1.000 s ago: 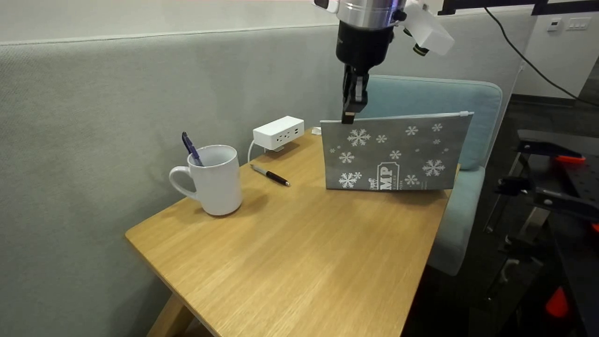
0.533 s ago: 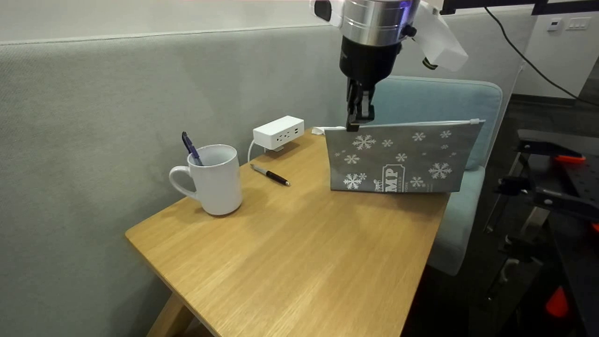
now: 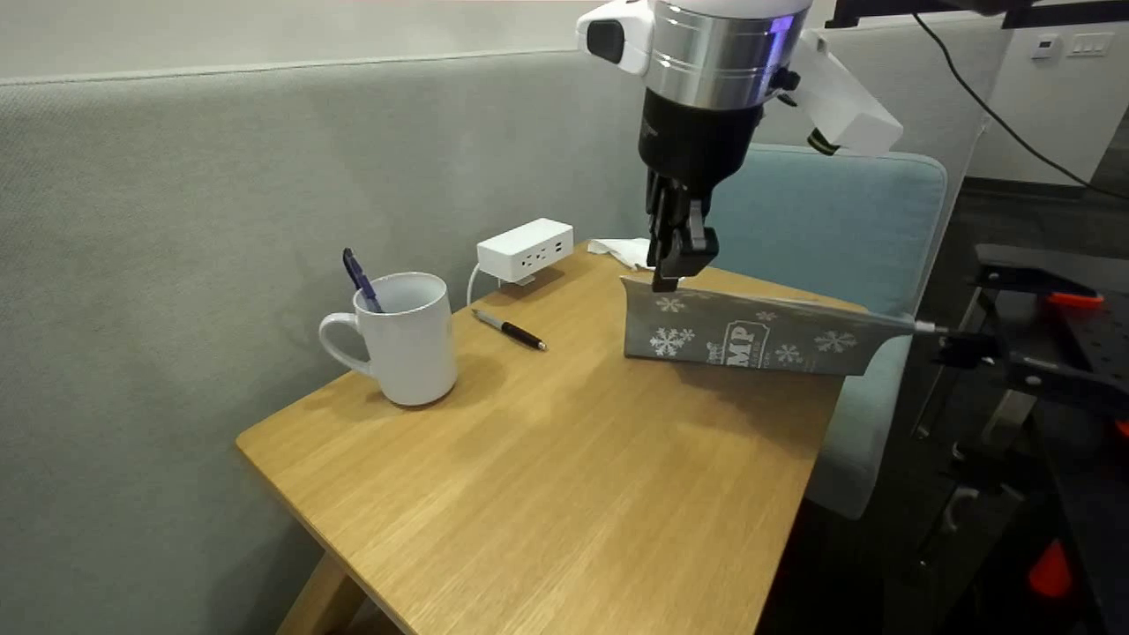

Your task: Pick up one pen from the table and put it in the white cup. Open the grey object on the table.

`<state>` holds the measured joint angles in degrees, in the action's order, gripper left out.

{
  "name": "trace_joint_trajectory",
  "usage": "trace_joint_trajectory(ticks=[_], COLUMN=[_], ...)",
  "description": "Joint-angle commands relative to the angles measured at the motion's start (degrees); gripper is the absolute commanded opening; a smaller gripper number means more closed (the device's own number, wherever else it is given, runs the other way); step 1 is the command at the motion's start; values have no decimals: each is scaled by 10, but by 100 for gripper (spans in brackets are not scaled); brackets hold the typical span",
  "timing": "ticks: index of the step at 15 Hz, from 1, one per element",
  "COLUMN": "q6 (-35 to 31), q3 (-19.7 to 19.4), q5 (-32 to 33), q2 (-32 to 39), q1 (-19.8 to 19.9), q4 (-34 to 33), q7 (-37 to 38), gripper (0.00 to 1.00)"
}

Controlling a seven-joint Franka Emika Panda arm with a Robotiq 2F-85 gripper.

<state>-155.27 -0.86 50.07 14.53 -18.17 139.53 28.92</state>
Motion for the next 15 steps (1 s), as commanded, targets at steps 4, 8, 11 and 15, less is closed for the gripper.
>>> trace_joint_trajectory(ticks=[4,8,11,15], q6=[-109,-111,-97,-67], q3=[55,85,120,185], q5=[-145,-265,-379,-548], q2=[1,-15,-38,-83], q1=[66,100,148,232], q4=[34,51,58,64], q7=[-176,-285,-389,-546], gripper=[87,100,100,100])
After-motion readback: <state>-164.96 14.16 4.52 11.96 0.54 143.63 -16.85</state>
